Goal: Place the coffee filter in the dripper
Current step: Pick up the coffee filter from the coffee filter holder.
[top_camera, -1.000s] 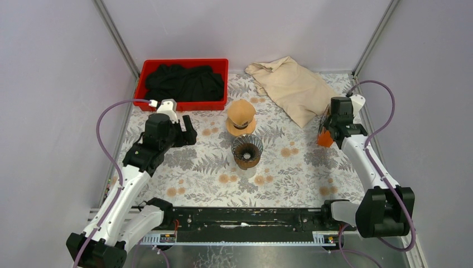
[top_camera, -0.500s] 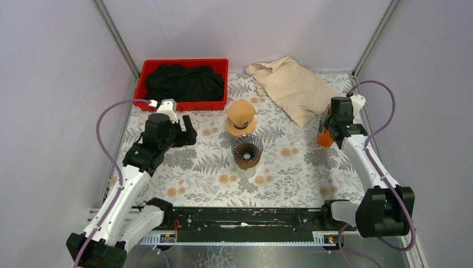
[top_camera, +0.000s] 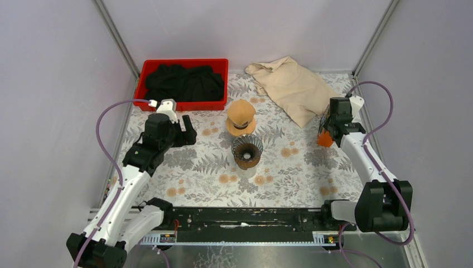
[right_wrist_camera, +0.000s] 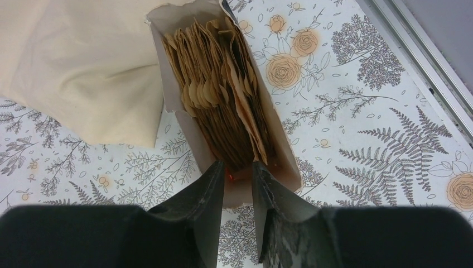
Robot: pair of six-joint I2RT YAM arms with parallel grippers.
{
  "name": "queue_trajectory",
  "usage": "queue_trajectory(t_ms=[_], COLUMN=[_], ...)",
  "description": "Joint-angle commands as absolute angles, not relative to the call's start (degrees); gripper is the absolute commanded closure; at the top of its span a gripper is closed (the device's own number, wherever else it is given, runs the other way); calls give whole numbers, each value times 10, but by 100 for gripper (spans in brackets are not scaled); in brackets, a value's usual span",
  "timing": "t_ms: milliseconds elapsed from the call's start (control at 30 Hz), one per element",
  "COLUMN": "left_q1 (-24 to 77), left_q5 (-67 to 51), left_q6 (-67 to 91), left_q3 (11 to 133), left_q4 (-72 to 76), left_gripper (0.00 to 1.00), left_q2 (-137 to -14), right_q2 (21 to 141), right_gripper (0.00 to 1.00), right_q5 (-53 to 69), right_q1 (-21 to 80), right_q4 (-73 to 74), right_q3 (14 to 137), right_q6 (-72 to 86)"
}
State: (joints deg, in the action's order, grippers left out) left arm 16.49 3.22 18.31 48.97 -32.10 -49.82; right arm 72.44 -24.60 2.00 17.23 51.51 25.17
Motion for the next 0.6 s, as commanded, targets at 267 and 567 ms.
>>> queue_trajectory(t_ms=[267,567], left_q1=[161,161], left_q5=[33,32], left_q6=[172,172], left_q3=[483,483], left_q4=[-285,-285], left_gripper=[11,11], left_q2=[-488,-488], right_q2=[730,690], right_gripper=[69,68], right_q5=[-267,-261], right_q1=[15,15], right_q4=[152,174], right_q3=[517,525], right_q6=[259,252])
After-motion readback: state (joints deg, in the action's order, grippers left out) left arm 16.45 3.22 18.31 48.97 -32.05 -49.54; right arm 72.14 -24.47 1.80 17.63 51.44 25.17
